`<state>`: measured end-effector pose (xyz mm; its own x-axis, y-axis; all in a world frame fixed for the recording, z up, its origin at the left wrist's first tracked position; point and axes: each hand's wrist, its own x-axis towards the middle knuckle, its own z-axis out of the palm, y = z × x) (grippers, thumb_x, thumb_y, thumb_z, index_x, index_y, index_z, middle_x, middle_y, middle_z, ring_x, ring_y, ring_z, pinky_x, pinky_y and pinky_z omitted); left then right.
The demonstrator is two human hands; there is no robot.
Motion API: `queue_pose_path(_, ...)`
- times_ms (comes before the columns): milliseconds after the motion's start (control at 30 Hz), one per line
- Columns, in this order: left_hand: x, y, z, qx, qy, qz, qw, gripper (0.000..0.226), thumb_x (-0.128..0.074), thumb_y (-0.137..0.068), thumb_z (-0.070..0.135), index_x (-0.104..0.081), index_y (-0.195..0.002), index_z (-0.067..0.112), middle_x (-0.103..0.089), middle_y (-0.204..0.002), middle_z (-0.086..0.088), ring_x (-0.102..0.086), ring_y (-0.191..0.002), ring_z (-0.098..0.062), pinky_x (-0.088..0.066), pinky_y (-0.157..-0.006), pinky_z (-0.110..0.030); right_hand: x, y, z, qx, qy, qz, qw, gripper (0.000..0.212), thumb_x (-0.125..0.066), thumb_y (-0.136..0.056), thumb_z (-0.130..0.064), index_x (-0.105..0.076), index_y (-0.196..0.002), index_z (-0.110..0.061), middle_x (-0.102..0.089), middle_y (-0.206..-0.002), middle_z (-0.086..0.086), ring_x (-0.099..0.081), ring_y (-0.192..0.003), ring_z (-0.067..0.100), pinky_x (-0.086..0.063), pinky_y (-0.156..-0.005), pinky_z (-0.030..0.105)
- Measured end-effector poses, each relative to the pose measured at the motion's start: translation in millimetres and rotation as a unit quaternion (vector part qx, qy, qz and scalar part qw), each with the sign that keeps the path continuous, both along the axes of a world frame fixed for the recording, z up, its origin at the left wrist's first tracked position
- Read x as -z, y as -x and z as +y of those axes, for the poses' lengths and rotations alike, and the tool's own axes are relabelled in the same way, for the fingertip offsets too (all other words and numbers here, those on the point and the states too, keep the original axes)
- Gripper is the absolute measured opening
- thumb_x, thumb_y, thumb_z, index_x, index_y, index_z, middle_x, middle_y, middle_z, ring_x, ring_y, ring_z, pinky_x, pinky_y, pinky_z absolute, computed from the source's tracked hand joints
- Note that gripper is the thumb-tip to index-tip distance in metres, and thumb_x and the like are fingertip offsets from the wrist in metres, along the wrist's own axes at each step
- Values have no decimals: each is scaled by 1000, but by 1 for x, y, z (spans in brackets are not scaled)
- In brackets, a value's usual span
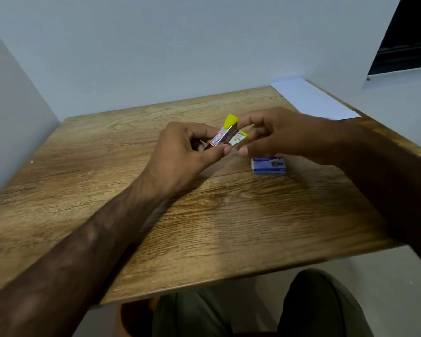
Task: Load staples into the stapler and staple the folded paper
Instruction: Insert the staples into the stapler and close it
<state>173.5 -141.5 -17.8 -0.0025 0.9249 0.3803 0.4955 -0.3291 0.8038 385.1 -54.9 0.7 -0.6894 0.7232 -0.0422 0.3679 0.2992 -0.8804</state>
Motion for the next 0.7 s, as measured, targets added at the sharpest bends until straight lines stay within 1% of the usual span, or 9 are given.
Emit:
queue_pose_path(67, 1, 1, 1, 4, 10, -5, 1000, 18, -81, -84, 17, -81, -101, 17, -53, -67, -8, -36, -63, -20, -27, -59, -35, 2, -11, 0, 18, -15, -63, 998, 46, -87, -77, -17, -68, -114, -36, -76, -108, 0, -68, -85, 0, -52, -78, 21)
queue_pose_path(167, 0, 4, -2, 11, 24, -1, 1000, 17, -81, -84, 18, -81, -101, 15, -58, -70, -15, -39, -64, -20, -28, -60, -34, 4, -16, -4, 20, -54, -123, 991, 50, -92, -70, -23, -67, -110, -40, -67, -104, -13, -65, -76, -8, -49, -57, 8)
queue_pose_path(233, -1, 6, -6, 13, 29, 6, 999, 19, -82, -83, 19, -81, -101, 15, -61, -73, -30, -41, -65, -20, -30, -61, -34, 3, -12, -6, 19, -76, -135, 988, 56, -93, -68, -21, -68, -116, -37, -67, -102, -10, -66, -80, 0, -53, -58, 14)
queue_pose_path(267, -2, 7, -8, 12, 30, 5, 999, 20, -82, -83, 19, -81, -102, 15, -63, -78, -34, -41, -65, -20, -31, -62, -35, 1, -9, -8, 15, -84, -139, 987, 61, -93, -67, -21, -67, -120, -34, -69, -102, -7, -68, -84, 7, -58, -66, 22)
queue_pose_path(333, -3, 11, -13, 9, 27, -1, 1000, 21, -83, -82, 20, -81, -103, 16, -65, -85, -37, -42, -66, -20, -33, -63, -36, 0, -2, -13, -5, -93, -147, 985, 71, -94, -66, -21, -64, -129, -31, -73, -100, -4, -71, -87, 18, -59, -78, 37)
queue_pose_path(400, -5, 17, -17, 6, 25, -5, 1000, 22, -83, -82, 20, -81, -103, 16, -66, -87, -37, -43, -67, -20, -33, -63, -36, -1, 6, -18, -27, -94, -145, 984, 79, -95, -64, -20, -60, -134, -32, -75, -96, -2, -74, -83, 22, -59, -74, 37)
queue_pose_path(500, -6, 25, -26, 6, 28, 2, 1000, 23, -82, -82, 17, -80, -105, 13, -66, -89, -39, -42, -68, -22, -33, -64, -37, -1, 18, -27, -77, -85, -145, 983, 81, -96, -63, -19, -56, -131, -37, -76, -90, -3, -72, -72, 14, -58, -62, 26)
queue_pose_path(600, -6, 31, -36, 11, 39, -3, 999, 22, -82, -83, 13, -80, -104, 11, -61, -79, -38, -38, -68, -24, -30, -64, -39, -3, 21, -35, -112, -90, -167, 975, 83, -97, -62, -22, -53, -128, -46, -76, -90, -7, -71, -69, 9, -55, -58, 20)
queue_pose_path(700, -4, 36, -46, 14, 50, -12, 999, 21, -82, -82, 12, -80, -103, 13, -52, -66, -16, -35, -65, -24, -26, -60, -36, -4, 15, -40, -126, -65, -178, 974, 97, -97, -62, -26, -44, -139, -49, -75, -94, -10, -73, -77, 14, -56, -62, 21)
